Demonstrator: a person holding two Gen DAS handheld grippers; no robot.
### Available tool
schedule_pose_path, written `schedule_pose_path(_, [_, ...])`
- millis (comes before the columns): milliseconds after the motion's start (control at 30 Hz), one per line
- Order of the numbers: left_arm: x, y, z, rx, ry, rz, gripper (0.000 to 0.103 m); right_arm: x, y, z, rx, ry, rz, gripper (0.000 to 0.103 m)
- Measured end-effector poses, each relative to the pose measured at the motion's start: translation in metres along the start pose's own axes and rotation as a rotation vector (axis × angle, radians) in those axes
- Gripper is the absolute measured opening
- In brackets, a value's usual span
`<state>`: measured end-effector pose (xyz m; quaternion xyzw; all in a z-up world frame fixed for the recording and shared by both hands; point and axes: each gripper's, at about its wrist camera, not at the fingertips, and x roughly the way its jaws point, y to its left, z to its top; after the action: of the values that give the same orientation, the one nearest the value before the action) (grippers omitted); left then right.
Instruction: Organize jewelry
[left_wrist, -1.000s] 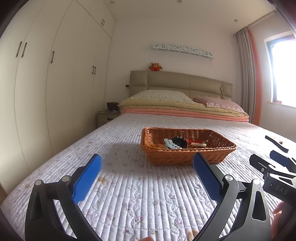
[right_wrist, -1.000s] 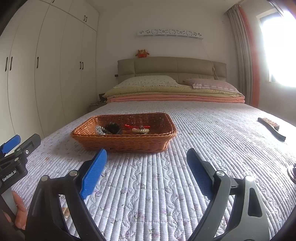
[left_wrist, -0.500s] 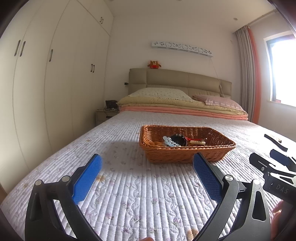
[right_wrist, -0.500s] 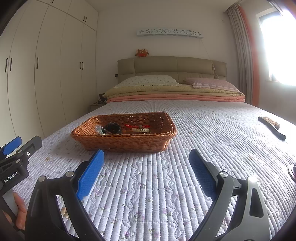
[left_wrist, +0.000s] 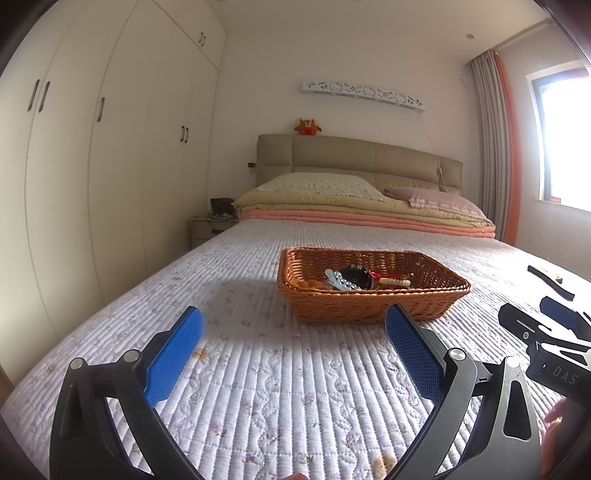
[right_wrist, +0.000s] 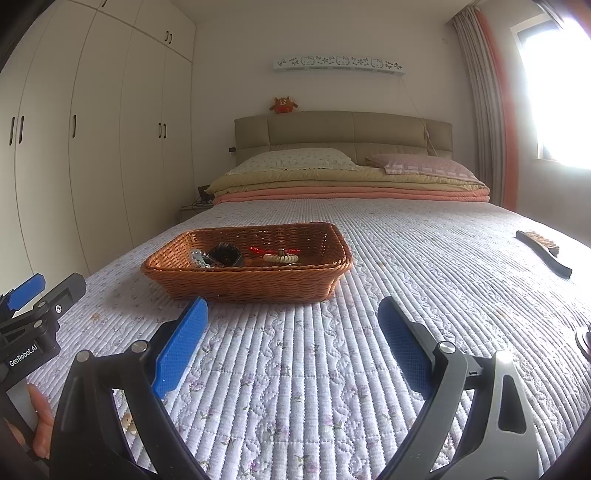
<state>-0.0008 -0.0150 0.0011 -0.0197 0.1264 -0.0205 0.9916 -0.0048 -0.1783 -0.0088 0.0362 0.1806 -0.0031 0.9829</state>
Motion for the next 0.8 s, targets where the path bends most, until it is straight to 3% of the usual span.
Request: schedule_pose_path(800, [0.0006,-0.0013,-0.0016,0.004,0.008,-0.004,0.096,0.0024,-0.0018,0.0005,0.006,0.006,0.005,0.094])
